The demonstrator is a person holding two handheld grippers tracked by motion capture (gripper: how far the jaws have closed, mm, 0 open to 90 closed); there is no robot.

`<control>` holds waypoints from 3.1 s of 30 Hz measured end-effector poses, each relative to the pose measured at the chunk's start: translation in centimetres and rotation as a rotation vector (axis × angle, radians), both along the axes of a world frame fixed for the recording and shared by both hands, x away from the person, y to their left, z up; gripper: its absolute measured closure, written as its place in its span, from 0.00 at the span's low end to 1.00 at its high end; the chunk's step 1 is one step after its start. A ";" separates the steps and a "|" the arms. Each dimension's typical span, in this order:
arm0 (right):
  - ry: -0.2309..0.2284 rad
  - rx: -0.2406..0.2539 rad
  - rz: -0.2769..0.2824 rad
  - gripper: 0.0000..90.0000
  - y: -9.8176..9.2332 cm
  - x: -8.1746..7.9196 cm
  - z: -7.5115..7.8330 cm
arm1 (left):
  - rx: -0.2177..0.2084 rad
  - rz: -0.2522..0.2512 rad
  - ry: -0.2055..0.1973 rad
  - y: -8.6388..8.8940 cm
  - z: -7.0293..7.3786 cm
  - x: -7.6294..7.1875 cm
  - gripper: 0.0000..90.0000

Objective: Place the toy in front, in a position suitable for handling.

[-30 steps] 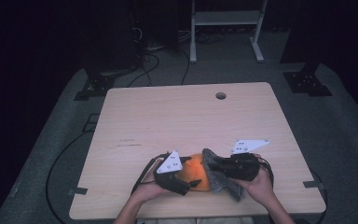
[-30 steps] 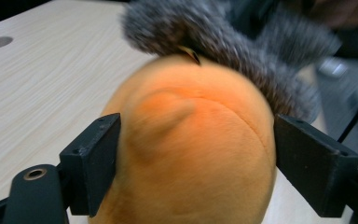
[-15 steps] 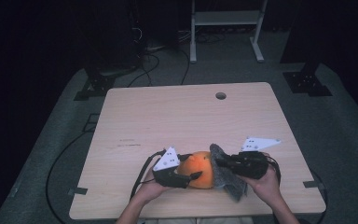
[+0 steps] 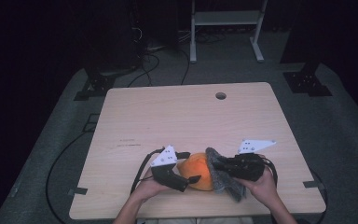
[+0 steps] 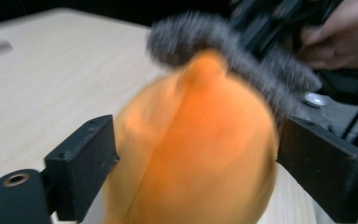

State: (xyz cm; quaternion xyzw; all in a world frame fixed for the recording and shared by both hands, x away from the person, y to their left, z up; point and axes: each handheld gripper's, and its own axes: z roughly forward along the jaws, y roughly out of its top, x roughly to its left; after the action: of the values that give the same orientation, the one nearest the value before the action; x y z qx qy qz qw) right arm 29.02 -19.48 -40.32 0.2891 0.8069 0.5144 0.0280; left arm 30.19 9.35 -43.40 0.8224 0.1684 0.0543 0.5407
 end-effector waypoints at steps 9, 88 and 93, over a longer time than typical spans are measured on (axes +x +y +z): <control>0.006 -0.020 -0.069 0.86 -1.7 0.9 -0.6 | -0.056 0.033 -0.006 0.5 0.1 0.2 0.38; 0.000 0.043 -0.134 0.85 -2.5 1.0 -0.9 | -0.035 0.133 0.001 -1.5 -0.5 -0.6 0.29; 0.005 0.044 -0.138 0.86 -2.8 1.1 -1.2 | -0.025 0.118 -0.030 -1.7 -0.5 -0.8 0.23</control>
State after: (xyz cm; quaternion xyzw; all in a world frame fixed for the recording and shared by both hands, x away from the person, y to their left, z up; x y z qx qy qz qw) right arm 30.16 -22.29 -41.48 0.3460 0.7735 0.5282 0.0551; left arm 29.37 7.67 -43.90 0.8034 0.2091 0.0961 0.5492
